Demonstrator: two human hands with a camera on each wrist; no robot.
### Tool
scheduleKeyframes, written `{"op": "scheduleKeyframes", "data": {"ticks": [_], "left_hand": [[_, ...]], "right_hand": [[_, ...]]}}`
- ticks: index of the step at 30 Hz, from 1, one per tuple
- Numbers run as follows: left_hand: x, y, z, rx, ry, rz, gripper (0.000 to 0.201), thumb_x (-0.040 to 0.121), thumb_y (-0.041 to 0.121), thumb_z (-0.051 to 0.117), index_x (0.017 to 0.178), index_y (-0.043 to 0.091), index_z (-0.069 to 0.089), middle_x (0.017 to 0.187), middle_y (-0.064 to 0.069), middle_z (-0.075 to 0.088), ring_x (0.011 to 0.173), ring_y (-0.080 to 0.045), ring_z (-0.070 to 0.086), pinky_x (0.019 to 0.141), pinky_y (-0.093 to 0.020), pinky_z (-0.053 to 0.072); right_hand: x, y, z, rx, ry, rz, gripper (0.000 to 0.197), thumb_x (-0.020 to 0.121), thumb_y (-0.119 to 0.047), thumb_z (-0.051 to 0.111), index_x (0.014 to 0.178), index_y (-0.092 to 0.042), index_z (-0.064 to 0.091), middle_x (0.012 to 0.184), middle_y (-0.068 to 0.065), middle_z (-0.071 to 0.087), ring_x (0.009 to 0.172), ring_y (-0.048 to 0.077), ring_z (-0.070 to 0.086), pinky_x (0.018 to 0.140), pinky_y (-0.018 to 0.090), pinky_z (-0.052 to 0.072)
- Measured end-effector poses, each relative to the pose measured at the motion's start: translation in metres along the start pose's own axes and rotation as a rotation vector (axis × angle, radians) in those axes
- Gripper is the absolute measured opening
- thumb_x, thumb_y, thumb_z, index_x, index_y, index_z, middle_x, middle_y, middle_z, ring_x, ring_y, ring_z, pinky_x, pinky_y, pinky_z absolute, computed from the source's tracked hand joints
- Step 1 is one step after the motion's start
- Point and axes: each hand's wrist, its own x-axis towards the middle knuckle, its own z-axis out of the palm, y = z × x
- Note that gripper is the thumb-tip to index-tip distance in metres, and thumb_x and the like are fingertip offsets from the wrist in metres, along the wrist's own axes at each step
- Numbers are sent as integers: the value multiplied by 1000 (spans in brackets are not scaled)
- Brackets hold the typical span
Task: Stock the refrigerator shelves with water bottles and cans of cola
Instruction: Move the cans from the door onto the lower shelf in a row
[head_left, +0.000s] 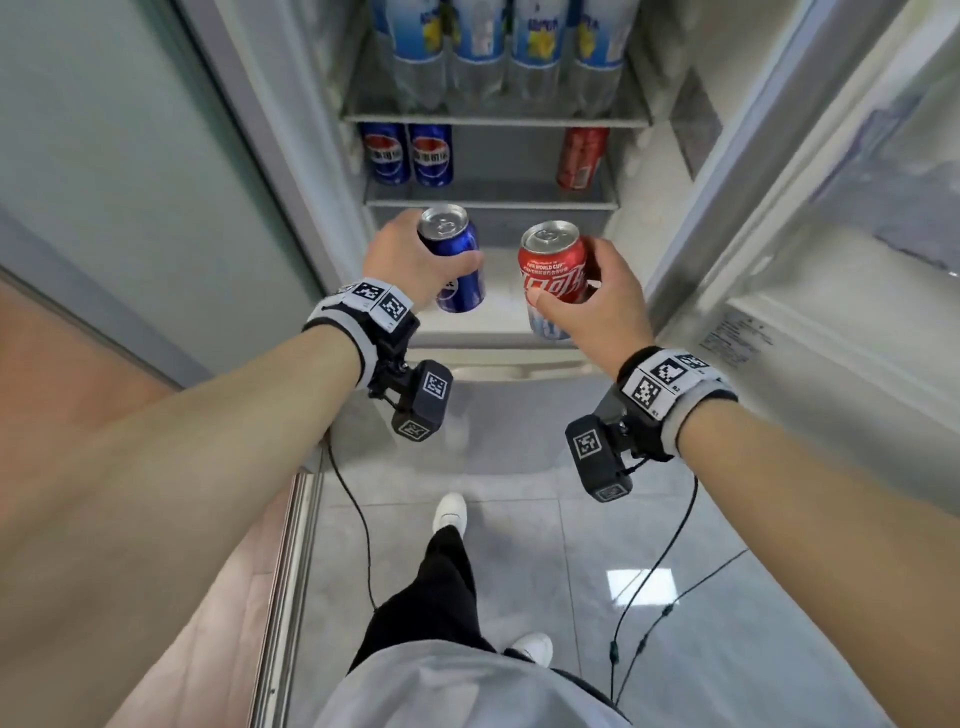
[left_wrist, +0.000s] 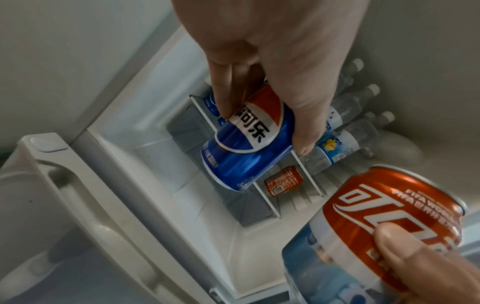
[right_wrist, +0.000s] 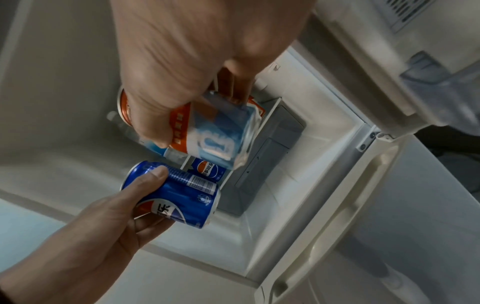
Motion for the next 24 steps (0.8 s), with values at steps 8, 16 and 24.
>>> {"op": "scheduleKeyframes", "data": {"ticks": [8, 16, 24], "left_hand": [[114, -4, 37, -2, -104, -8, 65, 64, 55, 79, 116, 23, 58, 110, 3, 68, 101, -22, 63, 88, -38, 52], [196, -8, 73, -102, -196, 8, 63, 65, 46, 82, 117, 20, 58, 106, 6, 66, 93, -17, 62, 85, -32, 52], [223, -5, 89, -190, -194, 26, 54, 57, 46, 66, 104, 19, 64, 96, 2, 71, 89, -20, 67, 83, -38, 57]], "right_hand": [[92, 8, 26, -25, 92, 114, 76, 70, -26, 87, 134, -21, 45, 122, -9, 57, 112, 10, 58, 104, 34, 49], [161, 20, 42, -21, 149, 206, 78, 70, -24, 87, 135, -22, 45, 120, -8, 59, 108, 9, 59, 86, 18, 44], [198, 23, 49, 23, 122, 263, 79, 73, -21, 84, 139, -25, 40, 122, -8, 55, 112, 10, 56, 91, 24, 42]]}}
